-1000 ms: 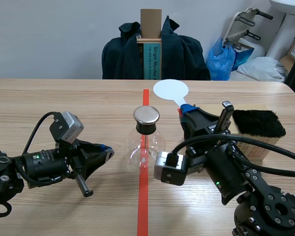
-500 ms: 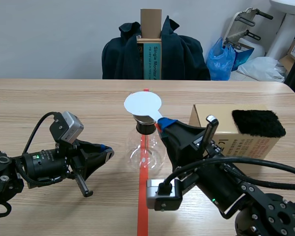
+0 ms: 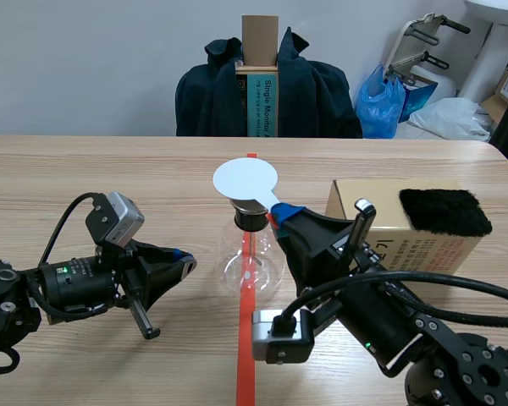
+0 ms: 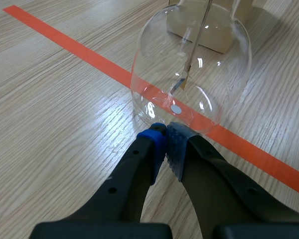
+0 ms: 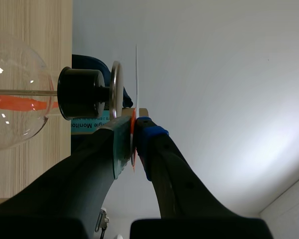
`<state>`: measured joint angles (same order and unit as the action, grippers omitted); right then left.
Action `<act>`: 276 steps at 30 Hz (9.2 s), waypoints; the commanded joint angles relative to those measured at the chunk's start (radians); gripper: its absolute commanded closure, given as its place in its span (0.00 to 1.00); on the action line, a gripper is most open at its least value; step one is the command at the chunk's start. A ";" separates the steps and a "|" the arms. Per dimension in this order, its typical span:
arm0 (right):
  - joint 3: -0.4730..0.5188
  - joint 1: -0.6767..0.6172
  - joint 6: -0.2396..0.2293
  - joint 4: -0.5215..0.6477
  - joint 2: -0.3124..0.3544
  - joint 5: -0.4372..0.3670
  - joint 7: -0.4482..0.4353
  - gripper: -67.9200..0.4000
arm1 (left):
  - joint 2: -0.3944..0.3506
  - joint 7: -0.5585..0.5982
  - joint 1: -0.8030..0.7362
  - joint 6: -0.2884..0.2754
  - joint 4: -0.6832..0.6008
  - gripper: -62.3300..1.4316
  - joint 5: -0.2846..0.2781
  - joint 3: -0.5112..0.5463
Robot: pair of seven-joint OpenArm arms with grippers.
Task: Do the electroscope experiment.
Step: 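Move the plate toward and away from the electroscope, then rub the plate on the fur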
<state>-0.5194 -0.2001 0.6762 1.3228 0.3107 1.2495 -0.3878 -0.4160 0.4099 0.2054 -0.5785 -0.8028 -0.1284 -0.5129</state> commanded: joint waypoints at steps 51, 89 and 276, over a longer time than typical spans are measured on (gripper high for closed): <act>-0.004 -0.008 0.012 0.015 -0.001 0.000 -0.001 0.98 | 0.003 0.019 0.010 0.008 -0.021 0.93 -0.008 0.006; 0.253 -0.205 0.107 0.417 0.064 -0.028 0.433 0.98 | 0.003 0.017 0.008 0.008 -0.021 0.93 -0.008 0.006; 0.457 -0.126 -0.120 -0.111 0.053 -0.187 0.148 0.98 | -0.249 0.065 -0.936 0.015 -0.833 0.00 -0.114 0.657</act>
<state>-0.0895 -0.3279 0.5575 1.1767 0.3492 1.0771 -0.2581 -0.6678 0.4610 -0.7338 -0.5610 -1.6314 -0.2352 0.1463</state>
